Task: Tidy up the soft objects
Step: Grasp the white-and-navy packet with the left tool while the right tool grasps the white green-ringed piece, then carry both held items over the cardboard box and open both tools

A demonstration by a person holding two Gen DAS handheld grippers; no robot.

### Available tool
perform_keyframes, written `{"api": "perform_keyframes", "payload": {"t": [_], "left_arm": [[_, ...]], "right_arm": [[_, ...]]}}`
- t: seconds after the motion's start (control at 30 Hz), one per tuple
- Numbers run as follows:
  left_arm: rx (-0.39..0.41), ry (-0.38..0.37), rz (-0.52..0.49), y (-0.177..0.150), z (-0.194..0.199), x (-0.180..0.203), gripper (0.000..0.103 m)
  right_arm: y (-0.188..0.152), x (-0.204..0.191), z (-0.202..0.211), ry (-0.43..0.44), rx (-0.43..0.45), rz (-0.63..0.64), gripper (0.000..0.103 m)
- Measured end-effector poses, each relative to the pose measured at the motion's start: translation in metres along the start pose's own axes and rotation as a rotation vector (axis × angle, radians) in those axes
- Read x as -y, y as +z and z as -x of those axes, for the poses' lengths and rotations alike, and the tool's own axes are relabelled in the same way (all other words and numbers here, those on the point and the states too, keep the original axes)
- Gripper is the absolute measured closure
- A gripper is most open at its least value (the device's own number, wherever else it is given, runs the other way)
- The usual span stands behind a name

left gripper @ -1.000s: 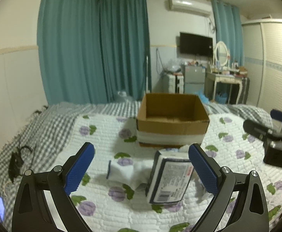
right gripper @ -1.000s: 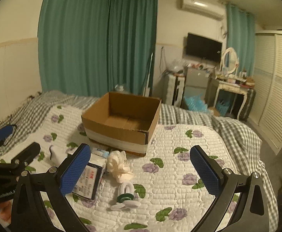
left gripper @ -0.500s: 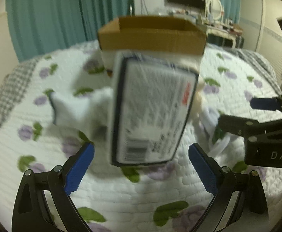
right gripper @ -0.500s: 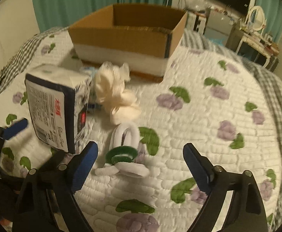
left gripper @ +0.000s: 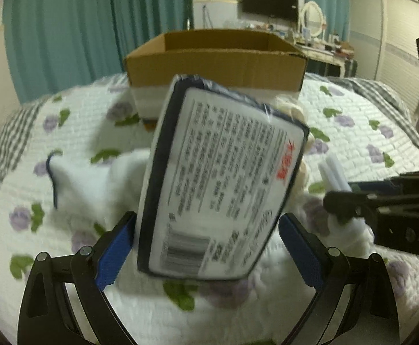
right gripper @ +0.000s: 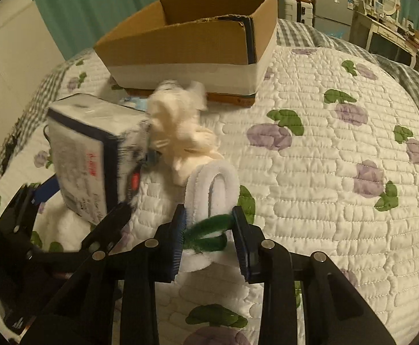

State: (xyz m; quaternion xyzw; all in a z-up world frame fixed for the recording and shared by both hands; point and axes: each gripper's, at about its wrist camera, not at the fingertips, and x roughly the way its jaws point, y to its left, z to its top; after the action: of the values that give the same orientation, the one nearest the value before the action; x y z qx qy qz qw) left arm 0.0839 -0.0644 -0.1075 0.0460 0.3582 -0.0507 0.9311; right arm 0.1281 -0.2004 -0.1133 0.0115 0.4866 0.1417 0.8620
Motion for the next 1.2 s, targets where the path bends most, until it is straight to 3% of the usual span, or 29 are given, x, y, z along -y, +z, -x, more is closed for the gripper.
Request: {"api": "perform_keyframes", "payload": {"t": [0.07,0.13,0.23,0.53,0.7,1.0,1.2], "left_arm": [[0.008,-0.001,-0.014,0.002,-0.003,0.000,0.006],[0.012,-0.017,-0.011,0.002,-0.004,-0.002,0.016],[0.021,-0.030,-0.020,0.002,-0.001,-0.005,0.022],[0.088,-0.076,0.007,0.008,0.055,-0.019,0.023],[0.157,-0.101,0.010,0.032,0.097,-0.029,0.023],[0.236,-0.129,0.017,0.123,0.113,-0.053,0.023],[0.206,-0.048,-0.022,0.193,0.053,-0.059,0.023]], "right_arm": [[0.000,0.001,0.003,-0.011,0.003,-0.006,0.072],[-0.001,0.003,0.009,-0.019,0.016,-0.013,0.072],[0.005,-0.006,0.013,-0.037,0.046,-0.011,0.072],[0.002,-0.020,0.053,-0.065,0.149,0.000,0.072],[0.016,-0.041,0.091,-0.062,0.227,0.056,0.072],[0.110,-0.066,0.148,-0.098,0.397,0.150,0.072],[0.188,-0.060,0.116,-0.110,0.397,0.154,0.072]]}}
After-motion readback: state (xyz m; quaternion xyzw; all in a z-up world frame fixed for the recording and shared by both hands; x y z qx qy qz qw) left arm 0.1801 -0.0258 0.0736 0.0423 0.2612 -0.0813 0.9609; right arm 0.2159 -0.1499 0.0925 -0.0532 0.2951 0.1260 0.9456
